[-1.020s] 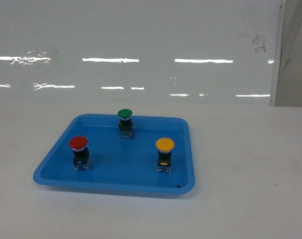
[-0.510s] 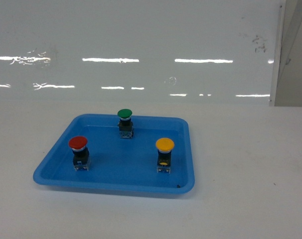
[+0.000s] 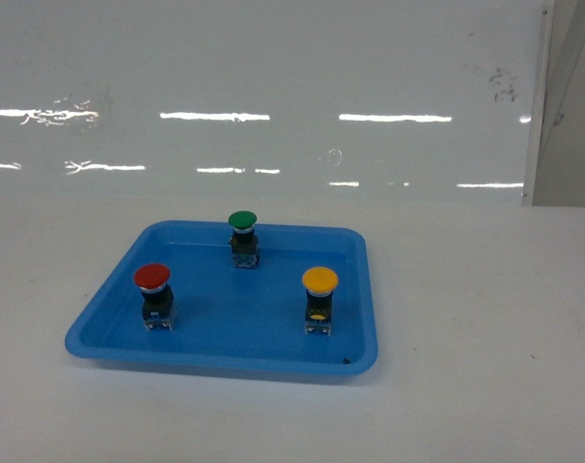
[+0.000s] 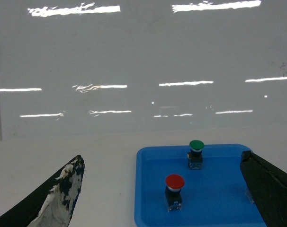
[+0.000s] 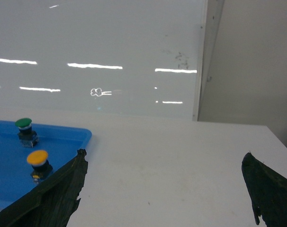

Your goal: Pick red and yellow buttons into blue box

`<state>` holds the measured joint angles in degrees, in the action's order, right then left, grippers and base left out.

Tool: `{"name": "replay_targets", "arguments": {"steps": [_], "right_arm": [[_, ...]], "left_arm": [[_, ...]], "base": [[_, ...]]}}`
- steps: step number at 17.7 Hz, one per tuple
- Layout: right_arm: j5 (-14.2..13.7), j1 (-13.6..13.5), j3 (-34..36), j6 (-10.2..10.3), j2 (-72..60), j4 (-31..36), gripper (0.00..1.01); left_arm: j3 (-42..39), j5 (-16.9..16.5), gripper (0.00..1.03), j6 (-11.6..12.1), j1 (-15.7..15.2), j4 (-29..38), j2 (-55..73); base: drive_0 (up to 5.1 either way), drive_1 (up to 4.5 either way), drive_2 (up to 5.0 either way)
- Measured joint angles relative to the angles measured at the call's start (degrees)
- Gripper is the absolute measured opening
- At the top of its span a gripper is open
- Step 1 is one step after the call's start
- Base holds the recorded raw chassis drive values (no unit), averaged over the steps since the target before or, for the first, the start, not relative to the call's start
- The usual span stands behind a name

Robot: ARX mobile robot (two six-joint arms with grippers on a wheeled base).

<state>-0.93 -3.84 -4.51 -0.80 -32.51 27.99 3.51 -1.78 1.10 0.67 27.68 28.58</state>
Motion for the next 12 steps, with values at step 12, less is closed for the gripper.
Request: {"name": "replay_targets", "arguments": {"steps": [12], "right_arm": [[6.16,-9.84,-27.02,4.02,-44.46,1.88,0.98]], "left_arm": [[28.52,2.08,0.98,0.26,3.72,-1.46,49.07]], "base": [[0.0,0.0,0.0]]}}
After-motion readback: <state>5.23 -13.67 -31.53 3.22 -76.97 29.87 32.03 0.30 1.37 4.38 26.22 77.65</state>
